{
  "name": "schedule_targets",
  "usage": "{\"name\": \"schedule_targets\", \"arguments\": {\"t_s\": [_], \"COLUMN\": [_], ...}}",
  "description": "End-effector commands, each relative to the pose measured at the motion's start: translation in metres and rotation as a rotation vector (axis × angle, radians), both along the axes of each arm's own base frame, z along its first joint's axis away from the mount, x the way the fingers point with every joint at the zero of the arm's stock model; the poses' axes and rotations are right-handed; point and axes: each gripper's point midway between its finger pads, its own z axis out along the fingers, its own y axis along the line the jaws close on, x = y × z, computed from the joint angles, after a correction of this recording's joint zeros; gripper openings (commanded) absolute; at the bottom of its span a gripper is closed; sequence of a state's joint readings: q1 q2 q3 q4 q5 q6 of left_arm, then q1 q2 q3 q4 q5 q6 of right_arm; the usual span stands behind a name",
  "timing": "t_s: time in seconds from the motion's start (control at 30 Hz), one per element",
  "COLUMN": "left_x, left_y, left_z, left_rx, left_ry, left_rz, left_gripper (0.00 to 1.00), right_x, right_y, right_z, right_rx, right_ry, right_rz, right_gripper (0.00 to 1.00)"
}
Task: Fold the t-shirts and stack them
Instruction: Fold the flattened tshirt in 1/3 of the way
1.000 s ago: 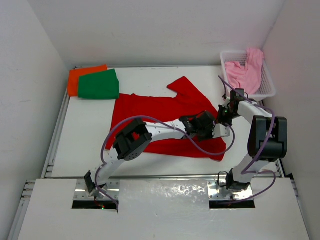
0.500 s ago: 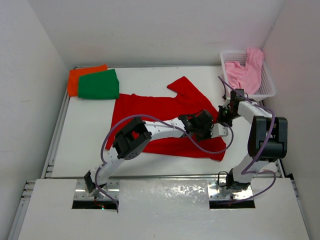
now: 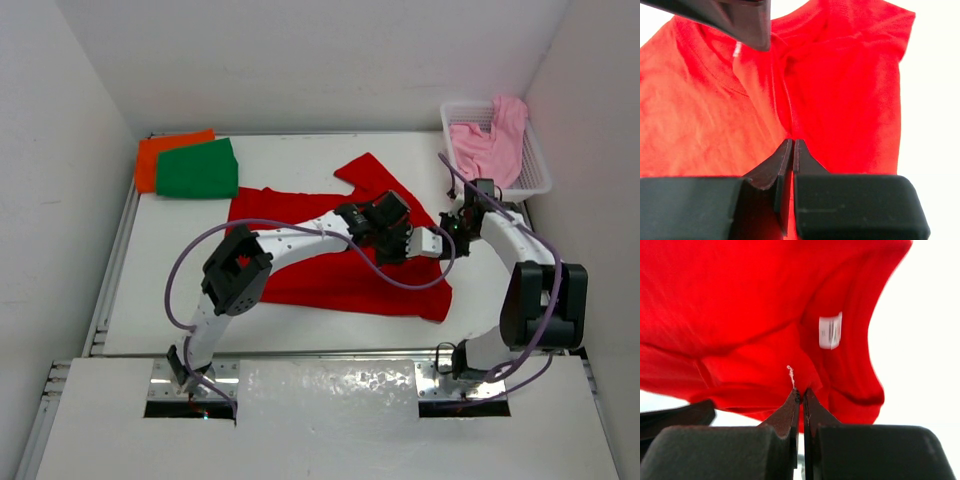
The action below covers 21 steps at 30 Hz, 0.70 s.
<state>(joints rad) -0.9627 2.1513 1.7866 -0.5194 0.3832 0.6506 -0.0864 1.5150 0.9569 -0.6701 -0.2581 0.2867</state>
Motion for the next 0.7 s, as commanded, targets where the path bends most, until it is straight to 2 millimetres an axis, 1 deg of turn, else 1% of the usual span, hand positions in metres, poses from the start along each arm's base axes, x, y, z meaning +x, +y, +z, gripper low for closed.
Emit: {"name": "schedule_targets", "arguments": {"t_s": [0.0,0.07,0.13,0.23,0.27,0.3,0.33,0.37,0.43,0.5,0.6,0.67], "left_x": [-0.011,-0.019,-0.027,-0.041,-0.042,-0.041,-0.043,-0.04,-0.045,-0.047,-0.05,-0.05], "left_y": [0.015,0.025,0.03,0.043,0.046,0.05,0.055,0.055,0.057,0.056,0.058,0.059], "left_z": [0.025,0.019,0.014,0.001,-0.002,-0.007,-0.015,-0.02,-0.03,-0.033,-0.039,-0.04], "left_rx": [-0.012,0.018,0.034,0.072,0.081,0.1,0.121,0.132,0.153,0.157,0.164,0.167], "left_ry": [-0.012,0.007,0.021,0.047,0.033,0.021,0.022,-0.001,-0.007,-0.018,-0.016,-0.019], "left_rz": [-0.123,-0.158,-0.202,-0.271,-0.293,-0.297,-0.299,-0.298,-0.315,-0.322,-0.327,-0.325], "left_gripper": [0.0,0.0,0.0,0.0,0.0,0.0,0.0,0.0,0.0,0.0,0.0,0.0], "right_x": [-0.022,-0.032,-0.045,-0.061,-0.064,-0.07,-0.072,-0.076,-0.079,-0.085,-0.078,-0.072], "right_y": [0.004,0.009,0.011,0.017,0.02,0.026,0.031,0.033,0.035,0.038,0.046,0.044], "right_z": [-0.001,-0.001,-0.005,-0.007,-0.007,-0.009,-0.01,-0.013,-0.018,-0.022,-0.012,-0.006], "right_rx": [-0.018,-0.018,-0.024,-0.025,-0.022,-0.017,-0.013,-0.011,-0.008,0.014,0.069,0.083], "right_ry": [0.028,0.041,0.076,0.113,0.119,0.133,0.137,0.144,0.156,0.179,0.13,0.088], "right_rz": [0.029,0.057,0.076,0.116,0.125,0.149,0.166,0.17,0.171,0.186,0.187,0.149], "right_gripper": [0.0,0.0,0.0,0.0,0.0,0.0,0.0,0.0,0.0,0.01,0.42,0.54]}}
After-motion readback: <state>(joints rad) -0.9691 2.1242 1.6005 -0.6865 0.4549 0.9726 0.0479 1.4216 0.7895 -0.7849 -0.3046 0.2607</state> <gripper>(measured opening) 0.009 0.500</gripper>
